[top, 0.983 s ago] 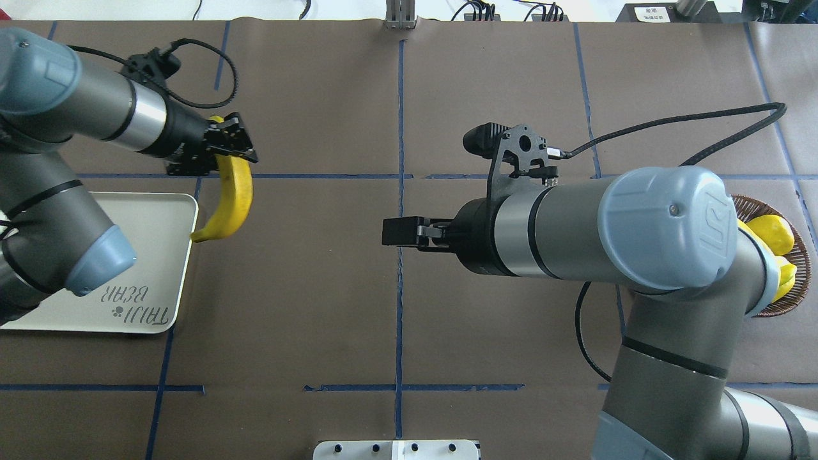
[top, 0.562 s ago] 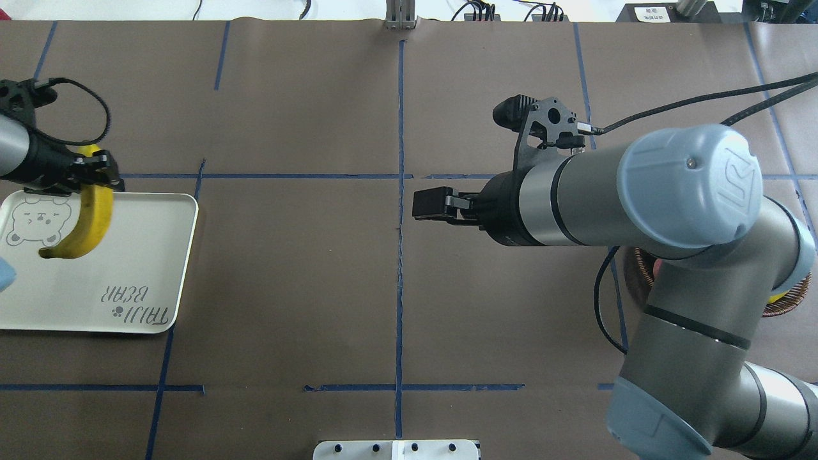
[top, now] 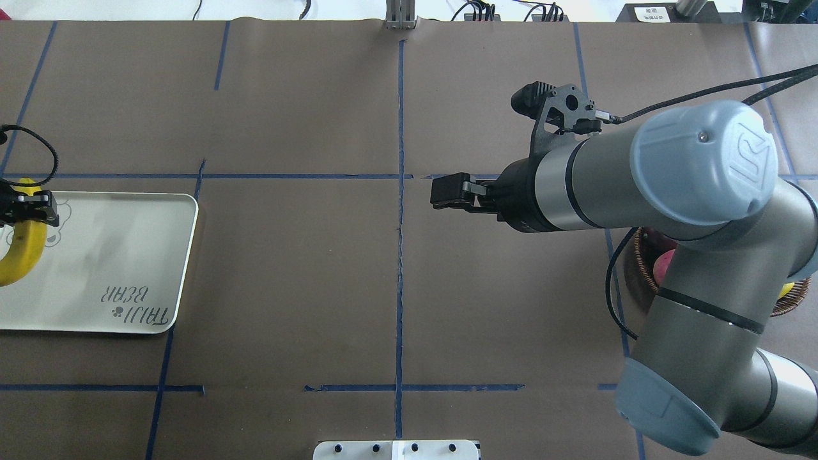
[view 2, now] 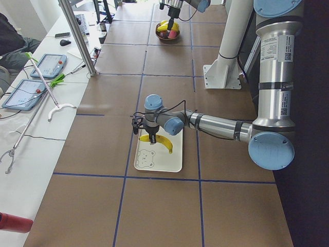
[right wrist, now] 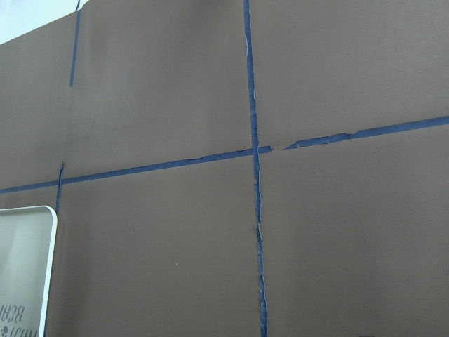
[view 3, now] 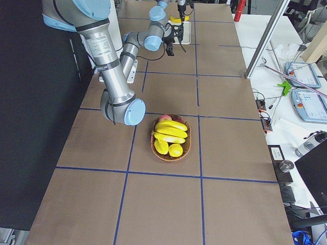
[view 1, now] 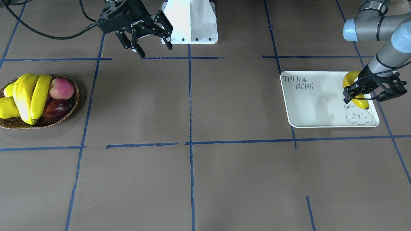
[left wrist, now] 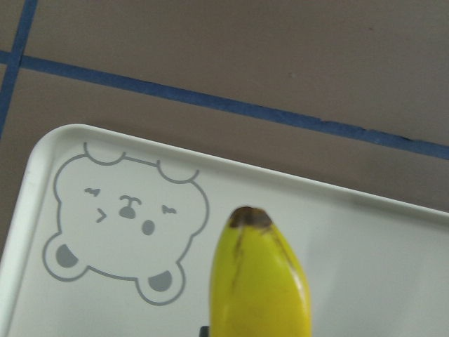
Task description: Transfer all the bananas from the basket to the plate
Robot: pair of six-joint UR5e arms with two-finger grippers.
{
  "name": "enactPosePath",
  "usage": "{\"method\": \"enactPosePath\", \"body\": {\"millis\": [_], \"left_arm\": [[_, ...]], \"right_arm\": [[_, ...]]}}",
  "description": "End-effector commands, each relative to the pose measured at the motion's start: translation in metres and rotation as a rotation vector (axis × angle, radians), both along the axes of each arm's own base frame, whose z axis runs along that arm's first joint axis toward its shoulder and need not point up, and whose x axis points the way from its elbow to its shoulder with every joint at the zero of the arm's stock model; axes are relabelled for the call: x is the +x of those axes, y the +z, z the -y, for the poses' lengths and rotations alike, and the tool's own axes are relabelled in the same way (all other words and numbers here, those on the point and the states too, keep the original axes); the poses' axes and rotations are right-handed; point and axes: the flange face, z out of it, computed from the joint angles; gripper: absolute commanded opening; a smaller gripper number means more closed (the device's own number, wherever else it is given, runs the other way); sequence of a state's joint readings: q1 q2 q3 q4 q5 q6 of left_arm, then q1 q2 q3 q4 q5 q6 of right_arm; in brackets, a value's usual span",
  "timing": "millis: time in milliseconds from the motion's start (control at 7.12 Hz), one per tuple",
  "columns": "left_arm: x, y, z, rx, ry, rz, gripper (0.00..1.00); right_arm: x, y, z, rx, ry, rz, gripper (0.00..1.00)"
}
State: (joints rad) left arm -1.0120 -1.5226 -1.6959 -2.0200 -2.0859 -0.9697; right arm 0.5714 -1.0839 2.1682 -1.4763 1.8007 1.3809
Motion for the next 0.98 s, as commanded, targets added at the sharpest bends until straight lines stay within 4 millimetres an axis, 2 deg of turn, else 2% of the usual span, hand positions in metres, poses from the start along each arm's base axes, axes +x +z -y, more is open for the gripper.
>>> {"method": "enactPosePath", "body": {"millis": [0,140,281,562,843], "left_arm": [[0.001,0.03,0.006,0.005,0.01,0.067,0.0],[-0.001,0.031,0.008,0.015,0.0,0.085,0.07],[0.0,0.033,0.008,0.016,0.001,0.087,0.99],[0.0,0.029,0.01,0.029,0.001,0.076,0.99],[0.002,0.019,0.012,0.046,-0.009,0.057,0.99]], "right_arm": [[0.002,0.001,0.002,-0.002,0.006,-0.001,1.0],[0.002,0.001,0.003,-0.002,0.007,-0.001,1.0],[0.003,0.001,0.004,-0.002,0.01,-0.003,1.0],[0.015,0.018,0.013,-0.027,0.017,-0.024,1.0],[0.038,0.044,0.024,-0.077,-0.005,-0.046,1.0]]}}
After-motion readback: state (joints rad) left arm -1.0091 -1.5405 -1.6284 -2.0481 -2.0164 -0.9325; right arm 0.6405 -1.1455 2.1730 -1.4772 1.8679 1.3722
